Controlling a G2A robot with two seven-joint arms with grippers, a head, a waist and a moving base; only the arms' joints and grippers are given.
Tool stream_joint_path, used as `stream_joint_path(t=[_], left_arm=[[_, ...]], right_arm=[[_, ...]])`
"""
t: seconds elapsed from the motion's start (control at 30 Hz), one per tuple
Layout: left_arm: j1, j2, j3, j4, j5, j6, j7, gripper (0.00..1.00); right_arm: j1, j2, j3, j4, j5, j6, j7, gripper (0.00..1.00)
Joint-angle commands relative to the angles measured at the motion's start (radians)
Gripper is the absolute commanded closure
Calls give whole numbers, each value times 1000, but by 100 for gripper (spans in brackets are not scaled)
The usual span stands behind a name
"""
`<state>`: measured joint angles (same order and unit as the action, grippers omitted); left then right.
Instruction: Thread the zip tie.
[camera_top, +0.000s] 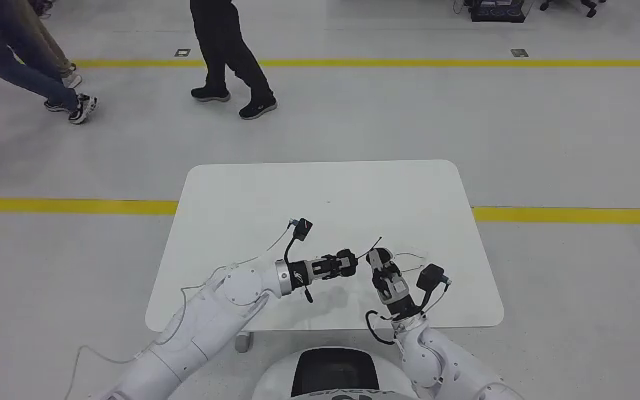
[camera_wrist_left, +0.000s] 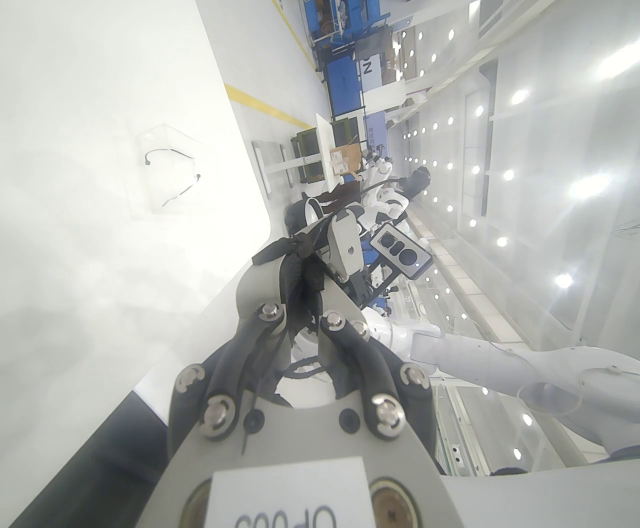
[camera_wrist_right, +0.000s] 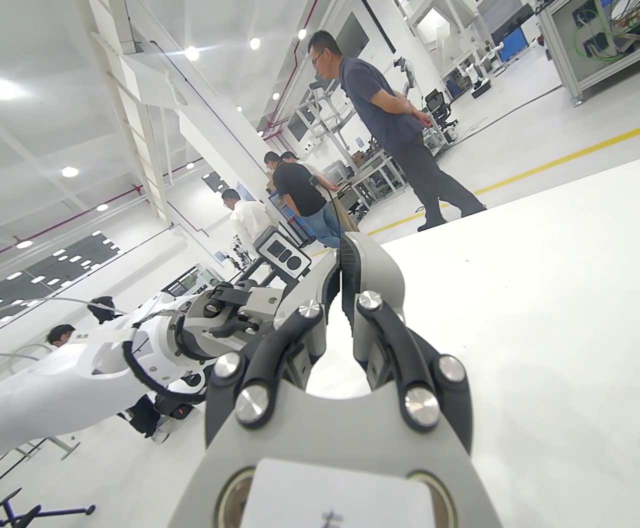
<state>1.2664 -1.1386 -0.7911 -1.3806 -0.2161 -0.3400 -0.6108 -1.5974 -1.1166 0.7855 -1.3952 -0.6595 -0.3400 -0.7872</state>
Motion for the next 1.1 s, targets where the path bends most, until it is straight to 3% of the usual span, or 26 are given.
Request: stream_joint_path(t=[0.0,1.07], left_arm=[[0,0,0,0,0,0,0,100],[0,0,0,0,0,0,0,100]], right_arm=[[-1,0,2,-1,-2,0,4,100],[-1,-5,-16,-8,-29,0,39,100]])
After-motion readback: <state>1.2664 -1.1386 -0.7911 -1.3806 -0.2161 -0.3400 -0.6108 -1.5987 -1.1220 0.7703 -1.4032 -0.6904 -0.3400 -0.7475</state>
